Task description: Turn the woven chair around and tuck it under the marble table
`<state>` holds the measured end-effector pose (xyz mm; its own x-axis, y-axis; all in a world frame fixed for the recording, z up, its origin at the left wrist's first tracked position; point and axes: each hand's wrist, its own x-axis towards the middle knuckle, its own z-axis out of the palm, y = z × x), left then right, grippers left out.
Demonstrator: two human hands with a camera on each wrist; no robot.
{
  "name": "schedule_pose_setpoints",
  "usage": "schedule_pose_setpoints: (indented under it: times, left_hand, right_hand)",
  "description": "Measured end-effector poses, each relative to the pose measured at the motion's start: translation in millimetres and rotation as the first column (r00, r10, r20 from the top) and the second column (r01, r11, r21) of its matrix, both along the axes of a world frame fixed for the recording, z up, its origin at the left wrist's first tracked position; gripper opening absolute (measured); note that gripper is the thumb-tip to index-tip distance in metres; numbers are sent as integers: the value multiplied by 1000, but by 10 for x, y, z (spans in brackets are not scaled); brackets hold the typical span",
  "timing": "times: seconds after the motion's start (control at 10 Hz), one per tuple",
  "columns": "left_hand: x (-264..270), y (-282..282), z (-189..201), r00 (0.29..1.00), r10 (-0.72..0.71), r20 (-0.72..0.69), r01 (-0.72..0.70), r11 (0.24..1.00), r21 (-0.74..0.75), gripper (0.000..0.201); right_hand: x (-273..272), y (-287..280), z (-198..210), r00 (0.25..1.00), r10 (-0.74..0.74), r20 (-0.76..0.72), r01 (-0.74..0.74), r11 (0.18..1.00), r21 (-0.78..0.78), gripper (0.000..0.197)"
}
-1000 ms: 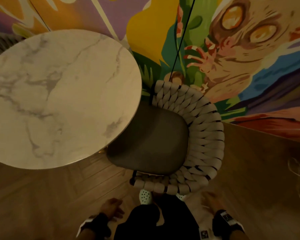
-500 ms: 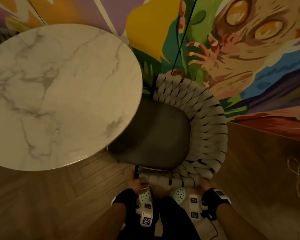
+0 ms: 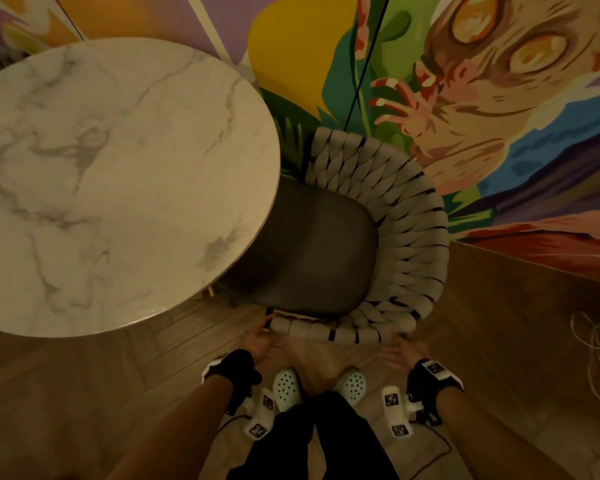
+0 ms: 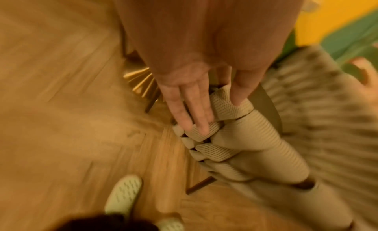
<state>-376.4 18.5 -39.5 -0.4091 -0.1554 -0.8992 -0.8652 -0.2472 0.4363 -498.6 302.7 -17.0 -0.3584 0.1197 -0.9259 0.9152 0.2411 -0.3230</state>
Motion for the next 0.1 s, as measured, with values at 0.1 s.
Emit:
schedule_pose_setpoints:
  times: [0.1]
  left_hand:
    - [146,-49,-112,990,-133,-45,125,980,-155,48]
  right_hand:
    - [213,91,-58,993,118,1,-118,991,61,36]
